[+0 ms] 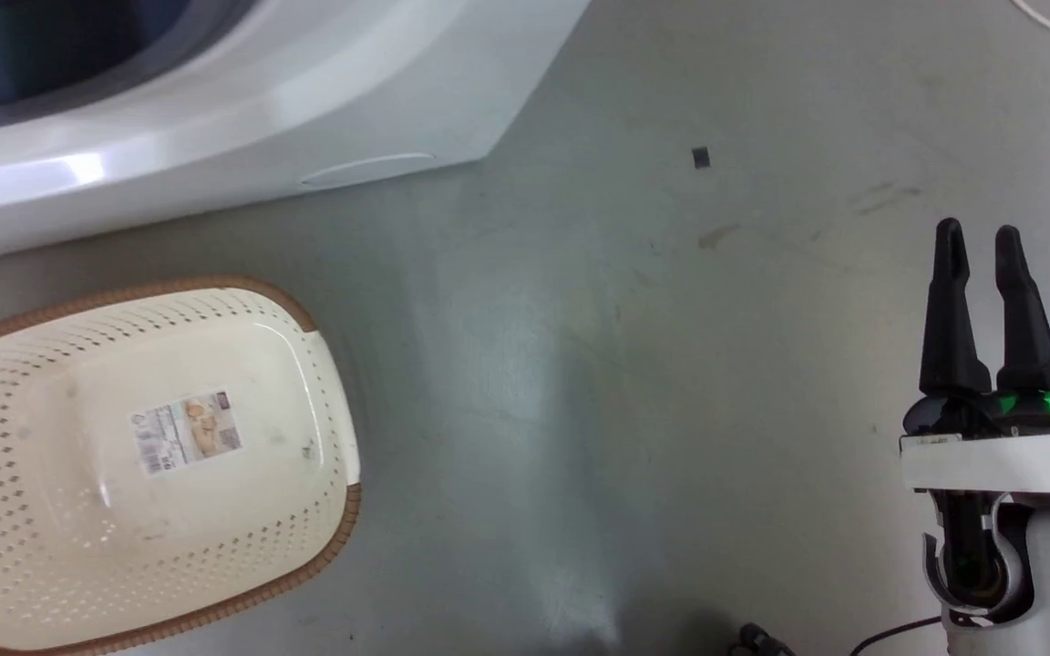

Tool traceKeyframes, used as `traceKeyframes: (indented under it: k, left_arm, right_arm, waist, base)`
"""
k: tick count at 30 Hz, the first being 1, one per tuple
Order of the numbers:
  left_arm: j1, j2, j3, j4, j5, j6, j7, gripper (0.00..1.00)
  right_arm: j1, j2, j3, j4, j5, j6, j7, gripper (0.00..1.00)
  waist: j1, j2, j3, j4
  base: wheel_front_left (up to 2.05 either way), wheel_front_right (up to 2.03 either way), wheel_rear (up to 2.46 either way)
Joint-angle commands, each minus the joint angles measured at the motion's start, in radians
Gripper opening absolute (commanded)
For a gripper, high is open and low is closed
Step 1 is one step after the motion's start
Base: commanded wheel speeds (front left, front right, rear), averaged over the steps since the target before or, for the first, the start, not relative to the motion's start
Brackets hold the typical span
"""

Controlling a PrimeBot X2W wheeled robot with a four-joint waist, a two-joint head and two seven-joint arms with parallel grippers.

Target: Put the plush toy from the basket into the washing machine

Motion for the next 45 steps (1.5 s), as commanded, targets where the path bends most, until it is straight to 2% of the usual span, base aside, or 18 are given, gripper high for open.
traceKeyframes:
  k: [1,3,4,5,14,22,33,45]
  left_arm:
    - [-0.032,0.014,0.005,-0.011,0.014,0.012,-0.007,0.0]
    - [-0.041,0.015,0.005,-0.018,0.021,0.02,-0.007,0.0]
    - [-0.042,0.016,0.004,-0.021,0.026,0.025,-0.007,0.26]
    - [-0.041,0.016,0.001,-0.022,0.032,0.029,-0.007,1.0]
    - [0.022,0.003,0.009,-0.025,0.031,0.038,-0.007,1.0]
    - [0.174,-0.026,0.043,-0.064,0.01,0.04,-0.007,1.0]
    - [0.42,-0.113,0.092,-0.23,0.021,0.055,-0.007,1.0]
    - [0.687,-0.212,0.118,-0.414,0.083,0.064,-0.007,1.0]
  right_arm:
    - [-0.017,-0.001,0.004,-0.006,0.006,-0.001,-0.005,1.0]
    - [-0.019,-0.001,0.005,-0.006,0.008,-0.001,-0.005,1.0]
    - [-0.02,-0.001,0.007,-0.005,0.008,-0.001,-0.005,1.0]
    - [-0.02,-0.001,0.008,-0.004,0.008,-0.001,-0.005,1.0]
    - [-0.017,-0.001,0.015,0.003,-0.001,-0.001,-0.005,1.0]
    - [-0.002,-0.001,0.011,0.01,-0.023,-0.001,-0.005,1.0]
    - [0.036,-0.001,0.006,0.009,-0.085,-0.001,-0.005,1.0]
    - [0.105,-0.001,0.019,-0.006,-0.218,-0.001,-0.005,1.0]
  waist:
    - [-0.0001,0.0,0.025,-0.015]
    - [-0.0001,0.0,0.031,-0.016]
    - [-0.0001,0.0,0.033,-0.016]
    - [-0.0001,0.0,0.034,-0.016]
    - [-0.0001,0.0,0.006,-0.005]
    - [-0.0001,0.0,-0.069,0.023]
    - [-0.0001,0.0,-0.185,0.096]
    - [-0.0001,0.0,-0.331,0.18]
  base:
    - [0.0,0.0,0.0]
    - [0.0,0.0,0.0]
    - [0.0,0.0,0.0]
    - [0.0,0.0,0.0]
    - [0.0,0.0,0.0]
    - [0.0,0.0,0.0]
    - [0.0,0.0,0.0]
    - [0.0,0.0,0.0]
